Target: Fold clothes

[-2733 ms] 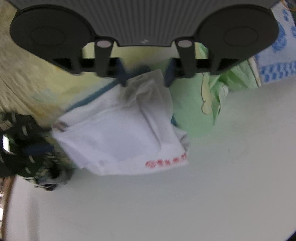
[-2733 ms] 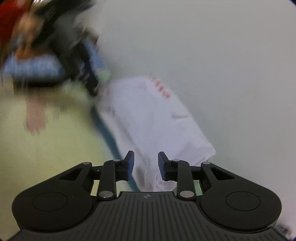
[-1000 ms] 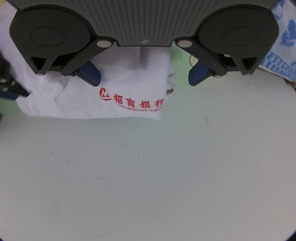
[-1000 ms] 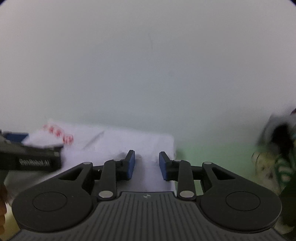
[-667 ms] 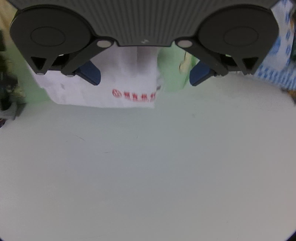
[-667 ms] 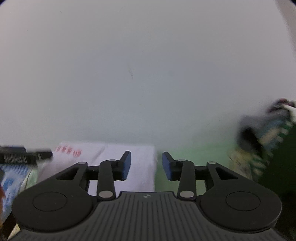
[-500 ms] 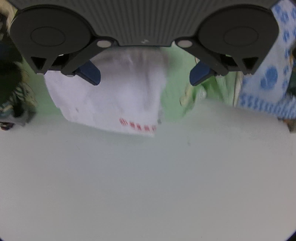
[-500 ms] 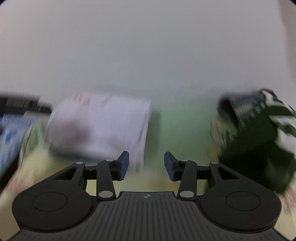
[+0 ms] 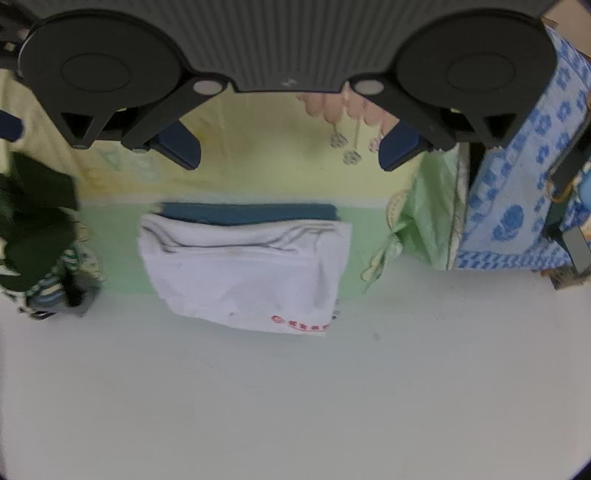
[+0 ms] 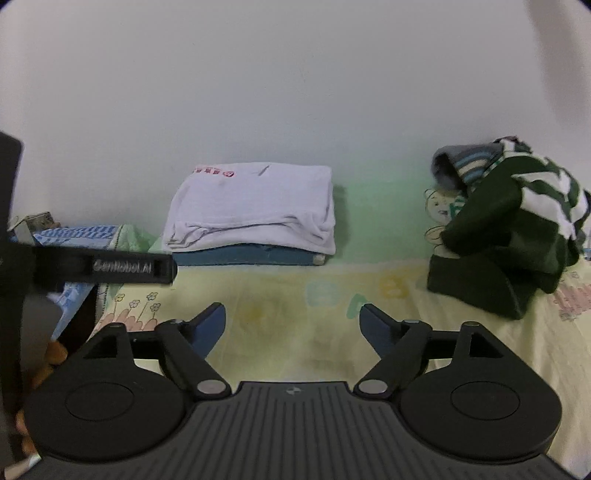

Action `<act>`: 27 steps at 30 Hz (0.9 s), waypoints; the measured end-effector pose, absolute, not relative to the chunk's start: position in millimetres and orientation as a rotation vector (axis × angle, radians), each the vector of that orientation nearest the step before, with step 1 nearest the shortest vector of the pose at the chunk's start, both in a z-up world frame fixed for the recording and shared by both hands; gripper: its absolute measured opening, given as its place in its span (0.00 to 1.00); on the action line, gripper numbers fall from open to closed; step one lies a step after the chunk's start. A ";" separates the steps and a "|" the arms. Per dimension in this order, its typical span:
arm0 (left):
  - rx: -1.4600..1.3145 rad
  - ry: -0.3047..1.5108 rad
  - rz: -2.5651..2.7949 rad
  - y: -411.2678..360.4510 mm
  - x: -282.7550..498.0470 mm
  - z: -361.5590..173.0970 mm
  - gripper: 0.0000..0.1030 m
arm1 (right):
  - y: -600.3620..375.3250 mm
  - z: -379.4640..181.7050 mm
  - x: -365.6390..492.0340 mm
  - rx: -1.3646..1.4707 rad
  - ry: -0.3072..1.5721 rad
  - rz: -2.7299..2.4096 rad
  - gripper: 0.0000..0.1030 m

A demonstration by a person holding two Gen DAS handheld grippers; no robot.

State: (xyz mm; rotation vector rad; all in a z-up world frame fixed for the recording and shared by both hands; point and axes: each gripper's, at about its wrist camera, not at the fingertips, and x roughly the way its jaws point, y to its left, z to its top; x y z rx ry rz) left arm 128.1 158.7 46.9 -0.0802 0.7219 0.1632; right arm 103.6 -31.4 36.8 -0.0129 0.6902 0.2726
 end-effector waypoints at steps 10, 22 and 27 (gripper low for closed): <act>-0.076 0.698 0.211 158.3 88.2 63.7 0.99 | -27.1 46.1 81.1 0.021 0.710 0.213 0.81; -0.073 0.760 0.222 140.5 60.3 66.1 0.99 | -41.4 49.1 57.2 0.037 0.741 0.252 0.82; -0.072 0.770 0.263 124.8 42.4 69.9 0.99 | -52.2 50.0 46.1 0.040 0.761 0.287 0.82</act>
